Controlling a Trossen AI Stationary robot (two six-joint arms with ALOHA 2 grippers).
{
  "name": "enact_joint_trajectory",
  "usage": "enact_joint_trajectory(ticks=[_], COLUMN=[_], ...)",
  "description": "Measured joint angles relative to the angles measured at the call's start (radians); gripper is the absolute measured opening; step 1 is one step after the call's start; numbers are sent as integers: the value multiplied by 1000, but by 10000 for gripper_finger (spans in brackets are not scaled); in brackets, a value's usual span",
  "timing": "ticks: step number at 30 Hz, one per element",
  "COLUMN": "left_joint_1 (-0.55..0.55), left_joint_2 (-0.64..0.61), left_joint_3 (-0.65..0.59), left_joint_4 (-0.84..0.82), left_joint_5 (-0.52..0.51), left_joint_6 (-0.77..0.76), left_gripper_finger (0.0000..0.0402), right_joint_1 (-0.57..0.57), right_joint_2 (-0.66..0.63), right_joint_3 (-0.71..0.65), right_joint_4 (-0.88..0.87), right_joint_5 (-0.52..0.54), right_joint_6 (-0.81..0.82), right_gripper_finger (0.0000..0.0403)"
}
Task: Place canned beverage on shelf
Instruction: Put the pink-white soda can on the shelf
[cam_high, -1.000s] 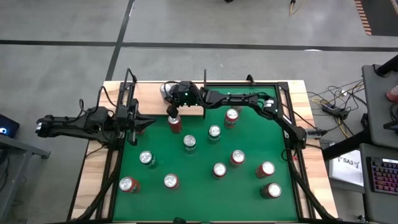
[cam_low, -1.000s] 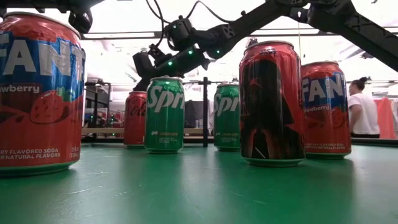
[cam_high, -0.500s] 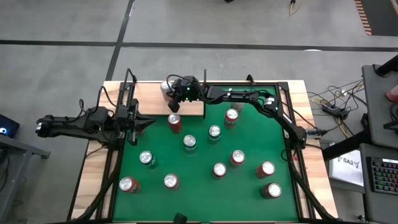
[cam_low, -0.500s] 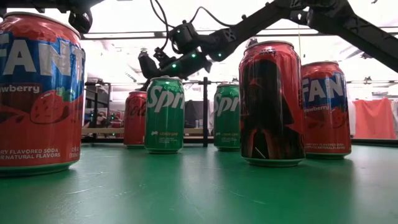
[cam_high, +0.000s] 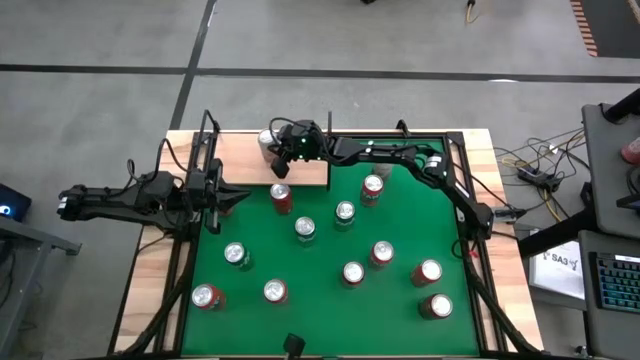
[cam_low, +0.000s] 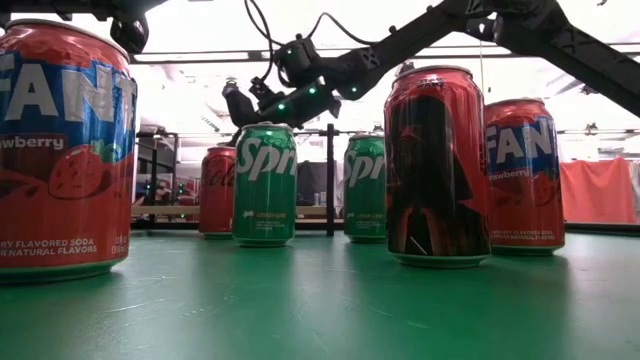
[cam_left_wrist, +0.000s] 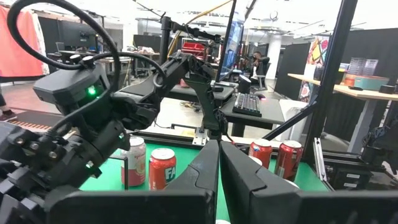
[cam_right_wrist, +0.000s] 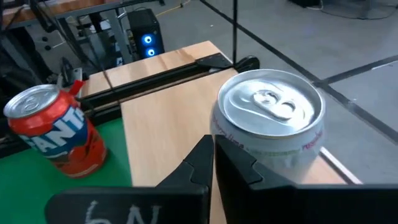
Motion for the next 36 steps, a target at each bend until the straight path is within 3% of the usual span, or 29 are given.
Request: enact_joint_trajectory(ticks=[25, 36], left_joint_1=[0, 0], left_joint_2=[0, 18], left_joint_3=[0, 0], left_joint_4=[3, 7], left_joint_5=[0, -85], left_joint_6=[18, -33], left_gripper_finger=[0, 0], right_joint_1=[-28, -17], right_joint_2=[0, -99], right_joint_3=[0, 28], right_joint_4=[-32, -328], right_joint_5=[-3, 1], right_joint_6=[-2, -19], right_gripper_finger=[9, 9])
